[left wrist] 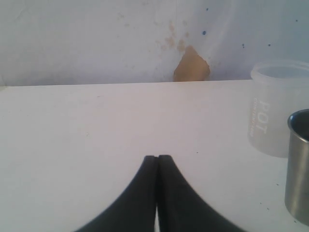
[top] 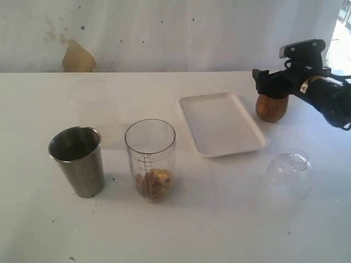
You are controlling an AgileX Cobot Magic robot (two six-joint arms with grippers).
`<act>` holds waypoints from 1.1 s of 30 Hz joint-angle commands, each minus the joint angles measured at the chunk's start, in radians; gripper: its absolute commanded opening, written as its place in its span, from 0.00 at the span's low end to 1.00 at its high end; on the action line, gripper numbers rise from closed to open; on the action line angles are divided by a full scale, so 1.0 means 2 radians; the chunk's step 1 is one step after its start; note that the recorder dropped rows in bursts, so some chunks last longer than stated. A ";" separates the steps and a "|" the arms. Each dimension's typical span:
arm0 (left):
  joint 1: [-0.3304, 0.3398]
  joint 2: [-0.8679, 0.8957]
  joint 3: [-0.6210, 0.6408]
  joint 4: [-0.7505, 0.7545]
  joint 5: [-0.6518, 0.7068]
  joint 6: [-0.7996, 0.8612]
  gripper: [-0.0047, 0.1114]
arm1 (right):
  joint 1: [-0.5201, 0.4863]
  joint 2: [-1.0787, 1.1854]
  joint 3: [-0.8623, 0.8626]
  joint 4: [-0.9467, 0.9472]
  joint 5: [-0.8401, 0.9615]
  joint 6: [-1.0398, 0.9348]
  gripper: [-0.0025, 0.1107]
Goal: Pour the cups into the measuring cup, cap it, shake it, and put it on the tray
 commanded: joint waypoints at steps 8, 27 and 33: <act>-0.001 -0.002 0.002 -0.003 0.000 -0.001 0.04 | 0.019 -0.143 0.001 -0.003 0.096 0.106 0.79; -0.001 -0.002 0.002 -0.003 0.000 -0.001 0.04 | 0.068 -0.459 0.043 0.002 0.436 0.140 0.02; -0.001 -0.002 0.002 -0.003 0.000 -0.001 0.04 | 0.093 -0.582 0.130 0.004 0.437 0.139 0.02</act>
